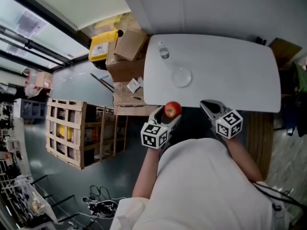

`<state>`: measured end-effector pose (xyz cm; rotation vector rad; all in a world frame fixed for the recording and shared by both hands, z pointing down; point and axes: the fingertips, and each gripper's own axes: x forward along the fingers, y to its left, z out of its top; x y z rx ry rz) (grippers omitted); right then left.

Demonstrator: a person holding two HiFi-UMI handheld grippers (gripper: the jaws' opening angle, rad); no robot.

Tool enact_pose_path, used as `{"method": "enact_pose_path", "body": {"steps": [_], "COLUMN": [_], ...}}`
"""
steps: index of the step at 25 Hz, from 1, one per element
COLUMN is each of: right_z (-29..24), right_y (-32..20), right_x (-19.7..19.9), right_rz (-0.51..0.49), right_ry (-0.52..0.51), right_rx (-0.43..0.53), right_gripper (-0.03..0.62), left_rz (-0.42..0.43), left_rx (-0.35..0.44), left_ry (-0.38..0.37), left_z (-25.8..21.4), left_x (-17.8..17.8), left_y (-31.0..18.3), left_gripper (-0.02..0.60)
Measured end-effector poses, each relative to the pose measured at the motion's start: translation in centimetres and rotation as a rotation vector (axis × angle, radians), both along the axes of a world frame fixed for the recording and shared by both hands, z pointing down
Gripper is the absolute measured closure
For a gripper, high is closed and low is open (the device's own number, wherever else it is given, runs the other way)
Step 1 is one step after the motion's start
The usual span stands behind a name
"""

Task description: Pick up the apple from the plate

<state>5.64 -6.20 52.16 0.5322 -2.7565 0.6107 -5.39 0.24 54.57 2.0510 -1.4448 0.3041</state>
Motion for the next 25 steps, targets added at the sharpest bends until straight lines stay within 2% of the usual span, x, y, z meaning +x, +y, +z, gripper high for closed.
{"method": "enact_pose_path", "body": {"steps": [7, 25], "right_z": [0.3, -0.1], "right_y": [0.0, -1.2], "right_x": [-1.1, -1.3], "right_rz": [0.028, 0.069], "right_ry": [-0.006, 0.005], "right_rx": [-0.006, 0.014], "right_gripper": [0.557, 0.557], "left_rz": [0.022, 0.07], "left_rx": [0.004, 0.028], "left_ry": [0.012, 0.041], "left_z": [0.1, -0.5], "left_x": [-1.3, -1.5], "left_y": [0.3, -1.5], "left_gripper": [0.224, 0.224]}}
